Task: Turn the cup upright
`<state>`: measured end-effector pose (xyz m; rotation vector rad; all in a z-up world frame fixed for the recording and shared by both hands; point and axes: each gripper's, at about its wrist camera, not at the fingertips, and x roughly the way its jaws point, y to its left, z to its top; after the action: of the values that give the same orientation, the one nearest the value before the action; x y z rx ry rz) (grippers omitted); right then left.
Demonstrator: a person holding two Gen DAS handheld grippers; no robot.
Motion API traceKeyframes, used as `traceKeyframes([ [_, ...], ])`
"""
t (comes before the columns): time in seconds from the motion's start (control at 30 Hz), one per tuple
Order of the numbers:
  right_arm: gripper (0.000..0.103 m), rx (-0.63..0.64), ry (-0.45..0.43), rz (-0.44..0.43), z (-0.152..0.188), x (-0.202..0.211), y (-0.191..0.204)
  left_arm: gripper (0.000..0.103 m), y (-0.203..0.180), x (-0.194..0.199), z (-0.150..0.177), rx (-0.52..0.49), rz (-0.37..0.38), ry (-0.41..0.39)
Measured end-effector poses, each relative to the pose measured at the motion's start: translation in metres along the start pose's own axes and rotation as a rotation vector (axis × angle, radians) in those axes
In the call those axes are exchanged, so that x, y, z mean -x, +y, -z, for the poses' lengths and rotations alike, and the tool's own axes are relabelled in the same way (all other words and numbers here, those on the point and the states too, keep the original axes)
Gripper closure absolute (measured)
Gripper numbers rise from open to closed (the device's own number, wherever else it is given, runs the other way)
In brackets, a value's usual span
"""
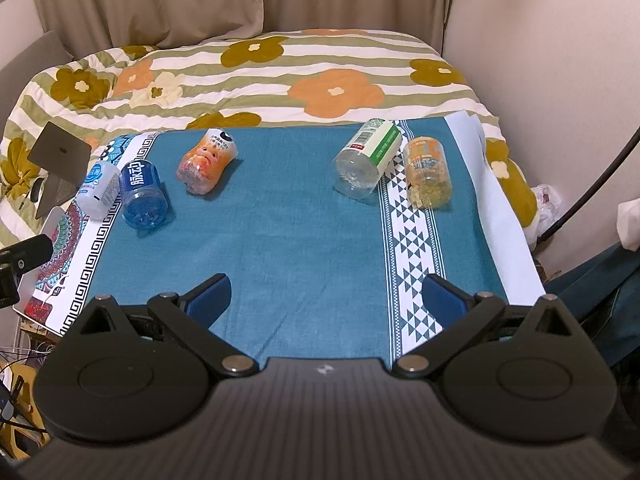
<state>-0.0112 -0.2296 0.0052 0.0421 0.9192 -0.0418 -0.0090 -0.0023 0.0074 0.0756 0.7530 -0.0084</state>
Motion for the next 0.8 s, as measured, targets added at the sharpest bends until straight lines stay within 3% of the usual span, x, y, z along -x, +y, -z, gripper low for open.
traceKeyframes([
  [0.8, 0.000, -0.006, 0.000, -0.005, -0.005, -0.003, -0.001, 0.000, 0.005, -0.004, -0.012, 0.034, -0.014, 0.027],
])
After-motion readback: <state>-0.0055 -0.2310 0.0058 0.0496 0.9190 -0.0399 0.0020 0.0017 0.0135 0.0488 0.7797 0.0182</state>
